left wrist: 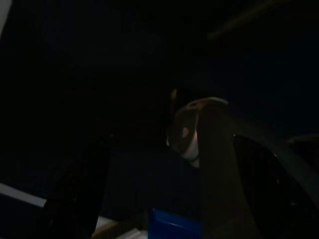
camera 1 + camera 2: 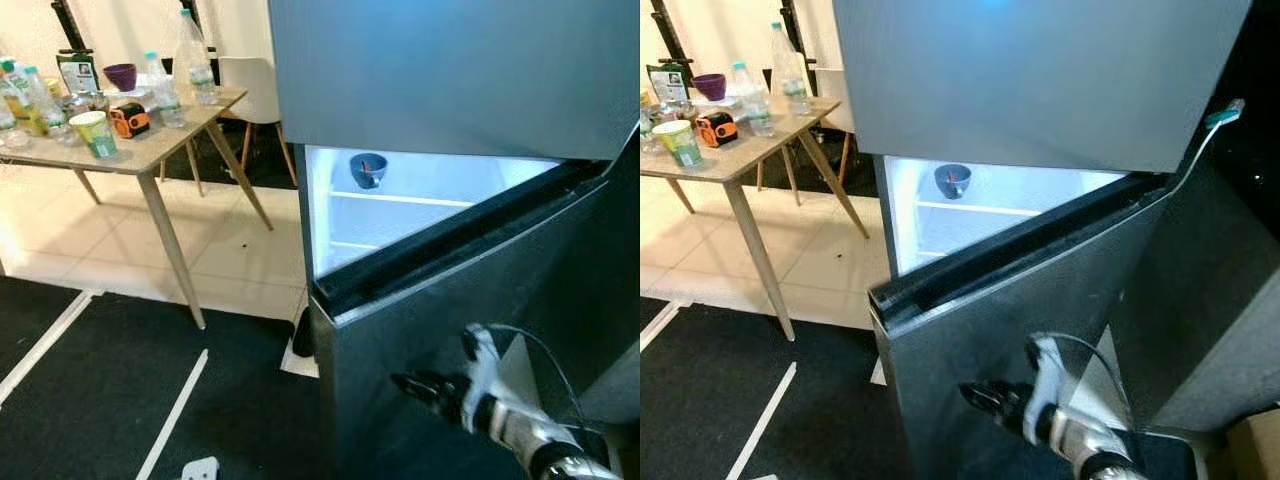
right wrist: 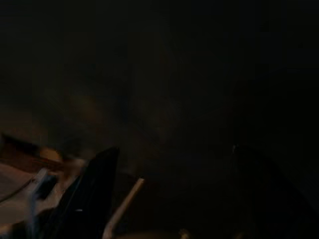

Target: Restocking fridge

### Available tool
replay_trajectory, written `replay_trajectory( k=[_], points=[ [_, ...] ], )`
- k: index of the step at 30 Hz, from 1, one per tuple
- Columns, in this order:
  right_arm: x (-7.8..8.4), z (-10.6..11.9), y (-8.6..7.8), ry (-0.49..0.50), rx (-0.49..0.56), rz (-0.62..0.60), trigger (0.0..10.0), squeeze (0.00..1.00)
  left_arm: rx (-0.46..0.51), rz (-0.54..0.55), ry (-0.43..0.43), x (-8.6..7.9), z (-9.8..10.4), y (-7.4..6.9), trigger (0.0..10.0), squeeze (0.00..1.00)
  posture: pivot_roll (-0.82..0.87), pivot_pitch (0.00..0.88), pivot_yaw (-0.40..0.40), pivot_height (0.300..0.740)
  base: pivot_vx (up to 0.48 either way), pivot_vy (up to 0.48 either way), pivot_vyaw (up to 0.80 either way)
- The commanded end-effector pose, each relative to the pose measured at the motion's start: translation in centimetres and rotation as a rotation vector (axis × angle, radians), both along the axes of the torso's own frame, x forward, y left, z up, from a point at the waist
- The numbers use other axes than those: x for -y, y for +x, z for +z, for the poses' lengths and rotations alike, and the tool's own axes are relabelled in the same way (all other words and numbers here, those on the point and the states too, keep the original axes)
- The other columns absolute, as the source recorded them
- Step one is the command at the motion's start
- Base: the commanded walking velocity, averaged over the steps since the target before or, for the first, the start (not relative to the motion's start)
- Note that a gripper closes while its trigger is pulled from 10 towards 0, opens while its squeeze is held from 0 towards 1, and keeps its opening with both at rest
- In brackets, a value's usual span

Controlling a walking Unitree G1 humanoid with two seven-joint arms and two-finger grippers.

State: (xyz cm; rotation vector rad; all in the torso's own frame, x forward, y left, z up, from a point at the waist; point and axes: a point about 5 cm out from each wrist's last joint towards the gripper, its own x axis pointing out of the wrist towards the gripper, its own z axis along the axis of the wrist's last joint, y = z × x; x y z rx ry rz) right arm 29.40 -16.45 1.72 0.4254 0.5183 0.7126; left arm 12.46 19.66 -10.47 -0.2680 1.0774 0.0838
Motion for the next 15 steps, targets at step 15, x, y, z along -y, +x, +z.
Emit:
replay_trajectory(
  k=[15],
  points=[
    [-3.0,11.7,9.2,-0.324,0.494,-0.292,10.0,0.0,-0.015,-0.021,0.009,0.0,-0.1,-0.5,10.0,0.0,0.0,0.0,0.006,0.74,0.0,0.0,0.0]
  ],
)
